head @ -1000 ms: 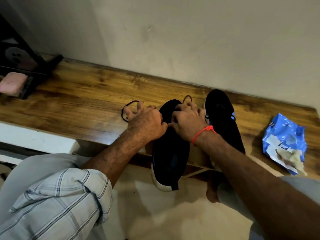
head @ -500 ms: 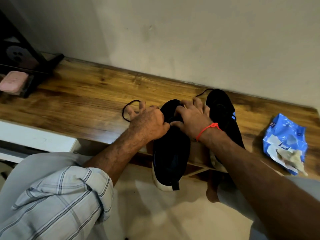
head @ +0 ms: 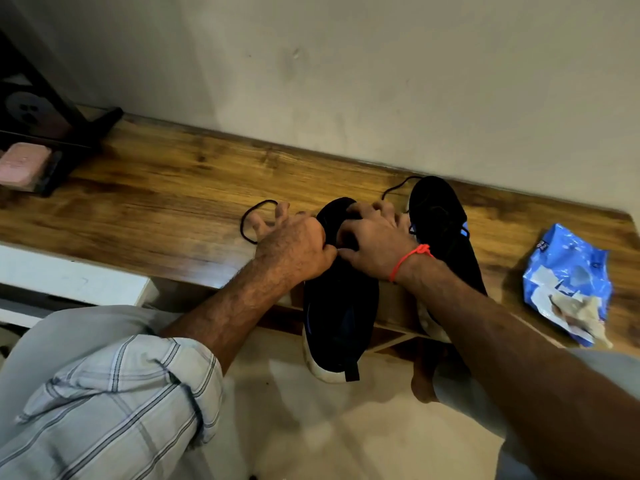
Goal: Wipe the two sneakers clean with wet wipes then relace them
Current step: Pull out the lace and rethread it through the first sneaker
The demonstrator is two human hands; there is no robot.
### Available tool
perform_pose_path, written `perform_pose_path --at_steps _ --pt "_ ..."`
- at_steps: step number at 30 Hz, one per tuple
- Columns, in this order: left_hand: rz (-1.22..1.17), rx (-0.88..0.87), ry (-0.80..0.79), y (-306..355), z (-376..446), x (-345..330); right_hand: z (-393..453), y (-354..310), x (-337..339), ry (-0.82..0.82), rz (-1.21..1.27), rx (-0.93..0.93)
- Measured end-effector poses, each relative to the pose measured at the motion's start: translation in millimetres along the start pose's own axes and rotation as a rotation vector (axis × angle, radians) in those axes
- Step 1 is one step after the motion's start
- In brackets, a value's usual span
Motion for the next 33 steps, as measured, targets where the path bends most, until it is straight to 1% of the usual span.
perform_pose_path --at_steps 2,4,6,8,10,13,14,15,16,17,18,19,22,24,26,27,29,33 --pt "-0.003 0.011 0.002 -2 2 -2 2 0 -6 -0.016 -0.019 -0.018" --pt "0.007 0.026 -0.008 -5 2 -3 3 2 -2 0.009 -0.018 -0.02" --pt "0.009 0.037 -0.012 -6 2 -3 4 8 4 0.02 0.026 -0.041" --pt "-0.004 0.044 0.004 -7 2 0 5 21 16 0.045 0.094 -0.109" --pt "0.023 0.056 0.003 -11 0 3 4 43 42 0.137 0.199 -0.206" --pt "0.036 0.079 -0.043 -17 0 2 -8 77 89 0.334 0.564 -0.276" --pt "0.03 0.076 -0.045 -17 0 2 -12 88 101 0.415 0.626 -0.286" --pt "0.023 0.072 -0.041 -17 0 2 -15 97 111 0.499 0.596 -0.28" --pt "0.013 0.069 -0.034 -17 1 1 -17 102 116 0.565 0.507 -0.272" --pt "0.001 0.066 -0.026 -16 2 0 -16 101 116 0.587 0.391 -0.26" --pt "-0.012 0.062 -0.019 -16 2 -1 -15 95 111 0.577 0.29 -0.226" --pt "-0.026 0.056 -0.014 -14 2 0 -12 83 103 0.544 0.245 -0.165" --pt "-0.098 0.076 -0.004 -17 0 4 2 42 63 0.309 0.251 0.037" --pt "-0.141 0.117 0.035 -26 2 7 5 27 33 0.135 0.255 0.045" --pt "-0.188 0.135 0.021 -33 6 0 6 30 10 0.021 0.295 -0.047" --pt "-0.214 0.133 -0.017 -34 8 -8 6 33 4 0.007 0.312 -0.083" --pt "-0.222 0.119 -0.076 -31 8 -20 6 37 1 0.032 0.337 -0.125" --pt "-0.138 0.126 -0.02 -36 8 -9 8 41 5 0.084 0.388 -0.14"
Point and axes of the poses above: each hand's wrist, its own z-axis towards the middle knuckle, its own x-axis out of the back of the hand, y = z × x, the point moved 10 cm from there along z, towards the middle knuckle, and after that the axes turned 13 degrees about z, right-handed, at the moved point
